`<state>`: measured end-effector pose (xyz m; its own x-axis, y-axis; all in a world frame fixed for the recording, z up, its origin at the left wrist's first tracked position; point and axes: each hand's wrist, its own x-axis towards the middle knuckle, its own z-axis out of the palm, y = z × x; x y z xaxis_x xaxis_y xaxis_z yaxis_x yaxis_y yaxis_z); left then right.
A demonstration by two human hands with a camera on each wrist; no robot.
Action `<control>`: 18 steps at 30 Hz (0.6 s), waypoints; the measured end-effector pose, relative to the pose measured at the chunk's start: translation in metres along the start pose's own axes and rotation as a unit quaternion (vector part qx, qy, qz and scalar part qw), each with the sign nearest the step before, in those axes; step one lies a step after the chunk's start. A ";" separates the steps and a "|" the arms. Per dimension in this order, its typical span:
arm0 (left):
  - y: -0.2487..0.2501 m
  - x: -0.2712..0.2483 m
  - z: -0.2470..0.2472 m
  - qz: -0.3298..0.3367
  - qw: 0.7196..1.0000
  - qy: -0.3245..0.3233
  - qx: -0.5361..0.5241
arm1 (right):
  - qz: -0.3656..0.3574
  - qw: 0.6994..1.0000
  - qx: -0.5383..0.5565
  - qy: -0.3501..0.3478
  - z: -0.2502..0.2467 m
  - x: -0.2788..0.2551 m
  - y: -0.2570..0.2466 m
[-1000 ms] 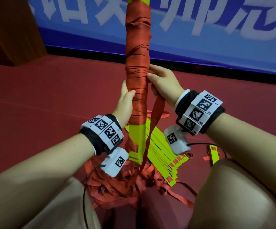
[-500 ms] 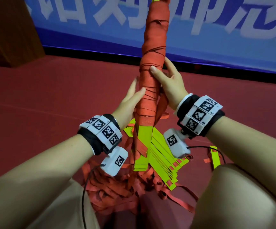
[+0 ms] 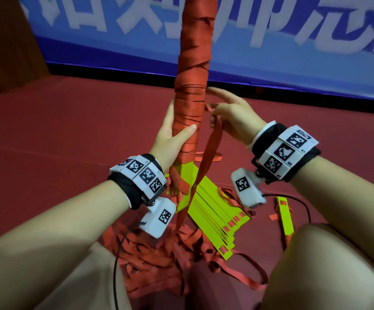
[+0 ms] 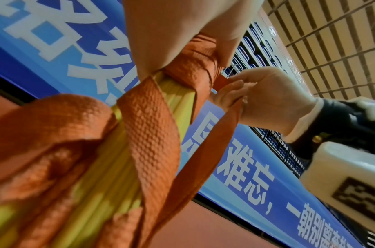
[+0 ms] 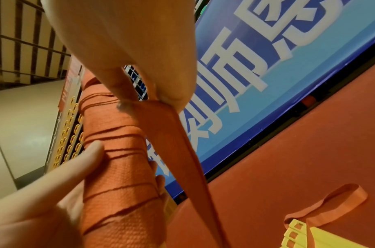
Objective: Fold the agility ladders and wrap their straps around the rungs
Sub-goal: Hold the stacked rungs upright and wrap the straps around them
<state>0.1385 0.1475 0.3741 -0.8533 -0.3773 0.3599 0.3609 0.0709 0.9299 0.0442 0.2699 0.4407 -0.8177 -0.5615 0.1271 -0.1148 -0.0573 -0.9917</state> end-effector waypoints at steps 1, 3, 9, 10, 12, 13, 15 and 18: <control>0.001 0.000 -0.001 0.004 1.000 0.007 0.018 | 0.010 1.000 -0.020 -0.003 0.001 -0.001 -0.001; 0.003 -0.001 0.000 0.015 0.999 0.008 0.040 | -0.001 0.997 -0.080 -0.019 0.005 -0.004 -0.004; 0.010 -0.017 0.005 0.006 0.999 -0.006 0.042 | -0.062 0.995 -0.082 -0.008 0.021 -0.023 -0.012; 0.011 -0.020 0.005 0.001 1.000 -0.003 0.029 | -0.060 0.997 -0.056 0.003 0.025 -0.026 -0.013; 0.012 -0.024 0.002 -0.008 1.000 0.007 0.010 | -0.052 0.998 -0.026 0.016 0.033 -0.030 -0.014; 0.012 -0.026 0.001 -0.012 1.000 0.008 0.000 | -0.056 0.998 -0.023 0.017 0.036 -0.033 -0.013; 0.015 -0.031 0.000 -0.013 1.000 0.003 -0.018 | -0.095 0.995 -0.022 0.010 0.041 -0.041 -0.013; 0.023 -0.039 -0.003 -0.005 0.999 -0.012 -0.036 | -0.129 0.991 0.010 0.017 0.046 -0.047 -0.016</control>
<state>0.1806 0.1612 0.3810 -0.8657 -0.3556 0.3523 0.3768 0.0004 0.9263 0.1101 0.2595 0.4495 -0.7815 -0.4978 0.3761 -0.3115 -0.2109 -0.9265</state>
